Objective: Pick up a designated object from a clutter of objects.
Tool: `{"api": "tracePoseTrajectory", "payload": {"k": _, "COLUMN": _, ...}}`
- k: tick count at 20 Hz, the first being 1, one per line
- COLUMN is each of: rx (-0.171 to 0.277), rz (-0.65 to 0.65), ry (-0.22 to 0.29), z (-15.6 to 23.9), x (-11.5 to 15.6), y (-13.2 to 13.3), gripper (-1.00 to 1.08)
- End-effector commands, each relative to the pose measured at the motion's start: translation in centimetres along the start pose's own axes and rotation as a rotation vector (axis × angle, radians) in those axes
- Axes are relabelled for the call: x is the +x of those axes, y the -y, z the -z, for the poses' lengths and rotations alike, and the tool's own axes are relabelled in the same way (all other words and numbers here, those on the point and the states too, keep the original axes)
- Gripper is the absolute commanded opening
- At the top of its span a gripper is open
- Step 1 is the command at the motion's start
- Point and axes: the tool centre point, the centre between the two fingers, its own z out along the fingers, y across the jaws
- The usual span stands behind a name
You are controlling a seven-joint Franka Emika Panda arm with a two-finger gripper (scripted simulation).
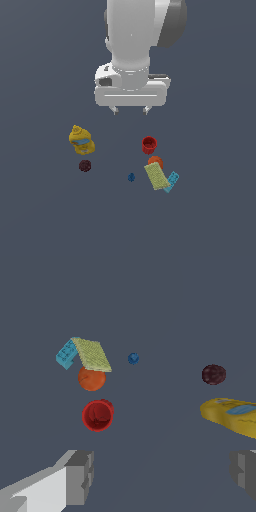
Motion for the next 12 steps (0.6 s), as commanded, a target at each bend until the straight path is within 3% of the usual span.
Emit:
{"api": "tracePoseTrajectory", "payload": {"k": 1, "rx": 0.0, "rz": 0.0, "ry": 0.0, "z": 0.0, "x": 0.0, "y": 0.0, "gripper": 1.0}}
{"api": "tracePoseTrajectory", "payload": {"k": 12, "rx": 0.018, "rz": 0.011, "ry": -0.045, "z": 2.2, "x": 0.5, "y": -0.1, "gripper": 1.0}}
